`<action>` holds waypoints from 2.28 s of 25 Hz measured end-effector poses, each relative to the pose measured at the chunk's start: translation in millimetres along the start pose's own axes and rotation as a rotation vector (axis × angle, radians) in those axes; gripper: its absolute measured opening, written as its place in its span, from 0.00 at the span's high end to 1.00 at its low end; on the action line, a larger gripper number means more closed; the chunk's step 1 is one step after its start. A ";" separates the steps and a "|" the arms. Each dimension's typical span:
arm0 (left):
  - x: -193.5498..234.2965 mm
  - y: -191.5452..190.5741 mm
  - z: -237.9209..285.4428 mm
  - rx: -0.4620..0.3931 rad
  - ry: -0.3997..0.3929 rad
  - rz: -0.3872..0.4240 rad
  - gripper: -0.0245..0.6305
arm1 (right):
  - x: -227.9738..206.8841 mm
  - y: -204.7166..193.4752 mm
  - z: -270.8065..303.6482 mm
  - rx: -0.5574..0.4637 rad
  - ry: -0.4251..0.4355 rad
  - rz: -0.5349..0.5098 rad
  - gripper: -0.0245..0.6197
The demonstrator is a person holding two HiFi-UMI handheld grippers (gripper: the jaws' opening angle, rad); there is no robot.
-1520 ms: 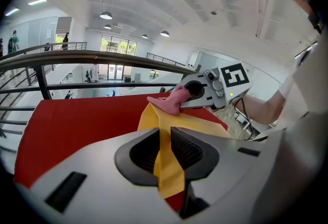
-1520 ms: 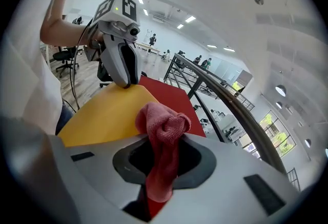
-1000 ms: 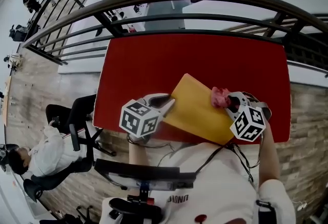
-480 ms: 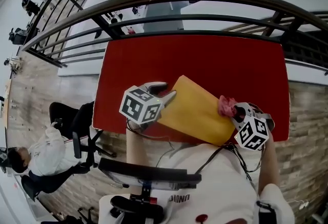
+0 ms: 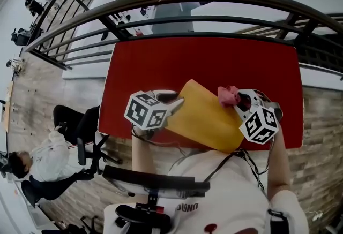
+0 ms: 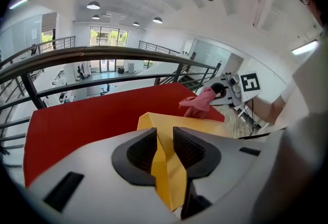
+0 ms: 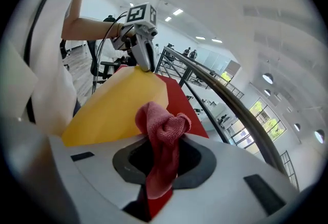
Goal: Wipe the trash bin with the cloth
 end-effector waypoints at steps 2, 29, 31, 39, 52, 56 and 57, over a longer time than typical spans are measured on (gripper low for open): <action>-0.4 -3.7 -6.6 -0.003 0.009 -0.002 0.81 | -8.1 22.0 15.2 -0.046 -0.006 -0.018 0.87; -3.8 -13.9 -15.7 -0.033 -0.013 -0.031 0.81 | 45.0 -33.1 -4.4 0.125 0.196 -0.025 0.87; -3.7 -12.1 -15.9 -0.021 -0.026 -0.023 0.81 | 49.2 -40.5 -14.3 0.141 0.197 -0.023 0.87; 5.2 2.4 -2.3 0.030 -0.033 0.007 0.81 | 61.1 -55.9 -33.6 0.164 0.210 -0.020 0.87; -0.9 -8.2 -11.5 0.014 -0.007 -0.029 0.82 | 0.0 15.3 21.4 -0.042 0.083 -0.083 0.87; -2.5 -14.1 -14.8 0.006 0.007 -0.037 0.82 | -8.2 52.0 61.7 -0.123 0.102 -0.114 0.87; -2.9 -15.7 -16.0 0.002 0.012 -0.040 0.82 | -8.5 59.1 70.9 -0.135 0.113 -0.118 0.87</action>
Point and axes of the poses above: the fingertips, and each gripper's own axes: z forward along the fingers, x to its left, y out of its top, the point moved 4 cm from there along -z, backward along the fingers, and after that the axes turned 7 degrees about -x, right-handed, at the moved point
